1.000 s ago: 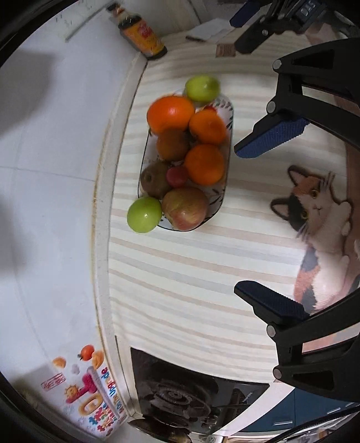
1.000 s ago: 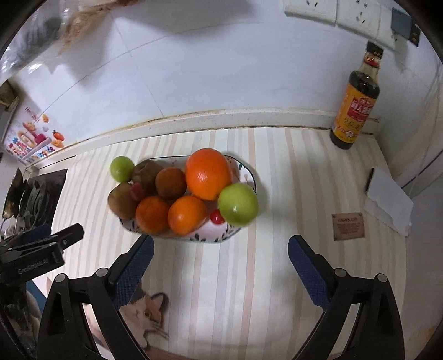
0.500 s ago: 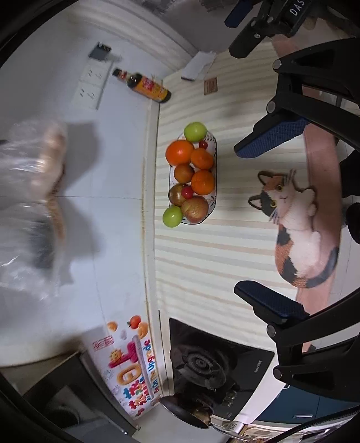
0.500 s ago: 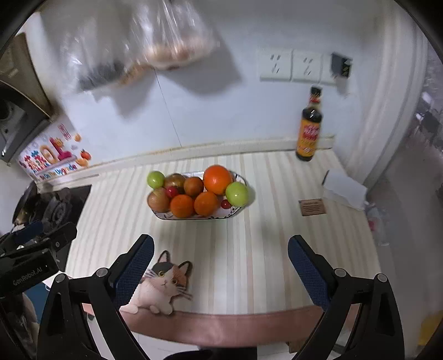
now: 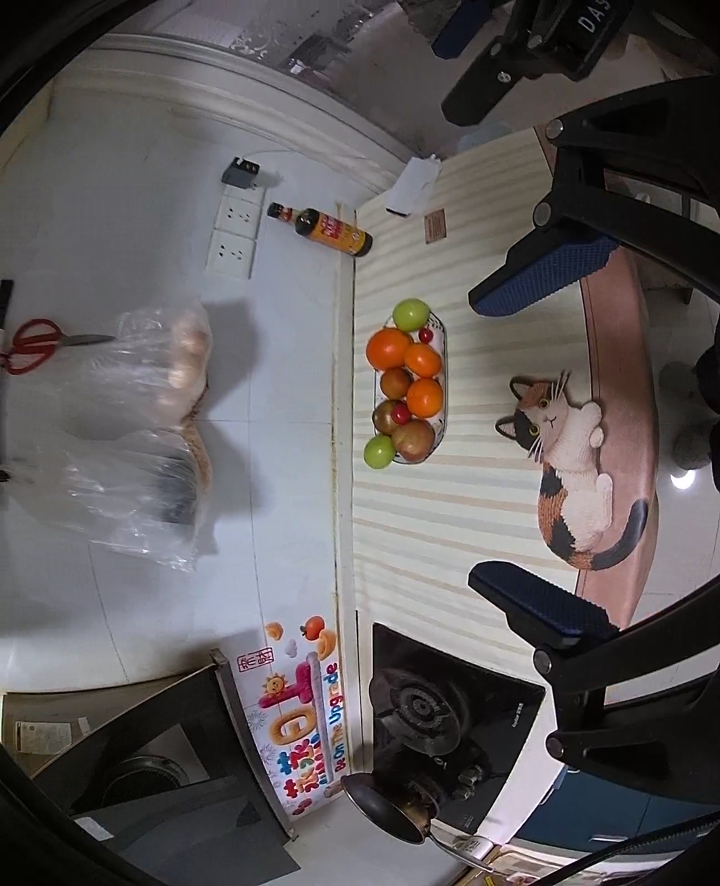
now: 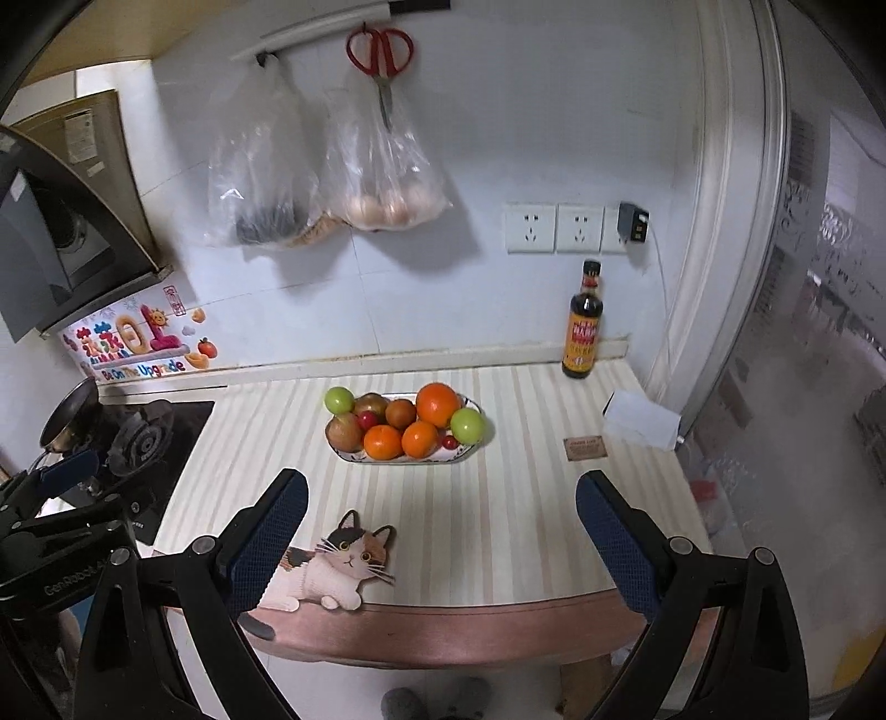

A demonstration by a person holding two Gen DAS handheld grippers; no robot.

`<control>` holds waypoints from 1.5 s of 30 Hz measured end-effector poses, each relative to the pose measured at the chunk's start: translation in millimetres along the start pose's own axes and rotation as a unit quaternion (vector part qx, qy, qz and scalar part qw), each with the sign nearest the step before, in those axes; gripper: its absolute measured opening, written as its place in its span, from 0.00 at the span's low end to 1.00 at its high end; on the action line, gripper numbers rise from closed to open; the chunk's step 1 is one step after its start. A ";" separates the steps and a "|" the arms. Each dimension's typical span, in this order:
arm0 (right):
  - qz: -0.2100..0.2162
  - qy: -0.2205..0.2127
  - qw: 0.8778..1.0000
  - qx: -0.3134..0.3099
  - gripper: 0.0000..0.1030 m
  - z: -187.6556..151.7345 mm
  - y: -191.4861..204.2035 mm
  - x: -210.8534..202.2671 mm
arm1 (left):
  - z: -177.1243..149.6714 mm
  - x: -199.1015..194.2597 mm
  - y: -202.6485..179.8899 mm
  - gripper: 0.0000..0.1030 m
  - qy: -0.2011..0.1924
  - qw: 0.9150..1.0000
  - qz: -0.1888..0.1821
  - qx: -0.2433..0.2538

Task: Organize fruits

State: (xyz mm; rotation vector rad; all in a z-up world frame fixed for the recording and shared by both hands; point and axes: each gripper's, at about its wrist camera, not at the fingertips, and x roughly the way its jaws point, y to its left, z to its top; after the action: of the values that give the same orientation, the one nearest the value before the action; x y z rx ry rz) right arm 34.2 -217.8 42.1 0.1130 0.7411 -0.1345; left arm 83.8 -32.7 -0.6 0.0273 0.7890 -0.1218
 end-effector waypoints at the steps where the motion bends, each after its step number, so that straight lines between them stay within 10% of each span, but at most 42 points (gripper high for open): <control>1: 0.002 -0.002 1.000 -0.001 0.97 0.1 -0.1 -3.7 | 0.1 -3.4 -1.2 0.88 -0.005 1.000 0.001 0.000; 17: 0.025 0.005 1.000 0.004 1.00 10.5 -14.3 11.8 | 3.9 1.4 -8.7 0.94 -0.009 1.000 0.010 -0.010; 45: 0.026 0.097 0.995 0.021 1.00 47.3 -20.9 202.9 | 49.3 164.5 -1.5 1.00 0.093 0.994 0.053 -0.007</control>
State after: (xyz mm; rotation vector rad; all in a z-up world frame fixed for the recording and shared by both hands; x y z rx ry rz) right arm 210.3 -262.1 -62.2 0.1862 0.9279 -0.0906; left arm 233.3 -53.9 -82.5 0.0673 0.9728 -0.0118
